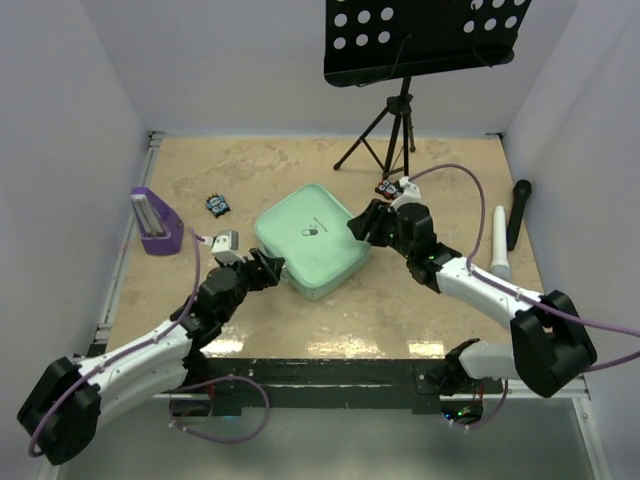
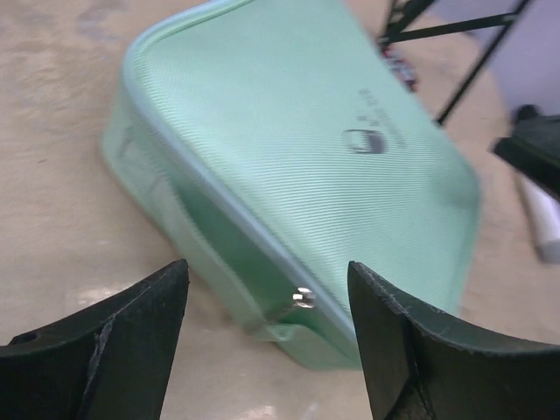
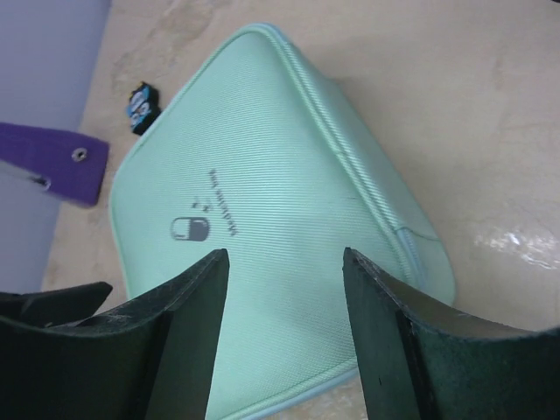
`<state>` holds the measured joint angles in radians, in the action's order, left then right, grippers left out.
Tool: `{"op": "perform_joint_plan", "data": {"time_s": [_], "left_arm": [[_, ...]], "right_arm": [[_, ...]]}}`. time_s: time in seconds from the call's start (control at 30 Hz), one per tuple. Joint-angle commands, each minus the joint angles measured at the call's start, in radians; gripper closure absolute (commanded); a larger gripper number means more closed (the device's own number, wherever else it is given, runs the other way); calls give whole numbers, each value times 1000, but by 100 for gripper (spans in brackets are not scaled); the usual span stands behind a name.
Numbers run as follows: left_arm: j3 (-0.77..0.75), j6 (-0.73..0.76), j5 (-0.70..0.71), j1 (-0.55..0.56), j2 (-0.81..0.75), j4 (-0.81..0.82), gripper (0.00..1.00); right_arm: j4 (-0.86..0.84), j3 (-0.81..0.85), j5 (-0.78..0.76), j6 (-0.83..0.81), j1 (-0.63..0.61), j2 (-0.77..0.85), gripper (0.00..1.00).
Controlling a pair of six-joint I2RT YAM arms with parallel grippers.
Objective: Organize the medicine kit
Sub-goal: Zip the medicine box at the center of the board.
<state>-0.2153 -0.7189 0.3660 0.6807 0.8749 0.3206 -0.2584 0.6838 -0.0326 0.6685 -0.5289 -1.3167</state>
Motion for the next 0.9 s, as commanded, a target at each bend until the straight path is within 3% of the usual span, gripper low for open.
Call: {"op": "perform_joint_plan", "data": {"time_s": [0.0,0.2,0.33,0.4,0.47,0.67,0.87], "left_arm": [[69,81,-263,14,-117,204,26],[47,122,-249,213,-38,185,28],[63,72,-280,278,13,254,29],[100,46,-271,293,-8,307,27],[137,30,-263,295,-34,340,1],[157,21,-246,296,-15,394,0],[211,16,-275,296,114,644,0]], "right_arm": [[-15,-6,137,-29,-19,37,41],[-48,-62,161,-40,-19,60,41],[-90,-87,215,-29,-19,51,40],[-116,-98,241,-26,-19,50,39],[-137,-112,263,-26,-20,45,37],[-196,-145,303,-30,-66,62,35],[-306,-223,345,37,-98,77,34]]}}
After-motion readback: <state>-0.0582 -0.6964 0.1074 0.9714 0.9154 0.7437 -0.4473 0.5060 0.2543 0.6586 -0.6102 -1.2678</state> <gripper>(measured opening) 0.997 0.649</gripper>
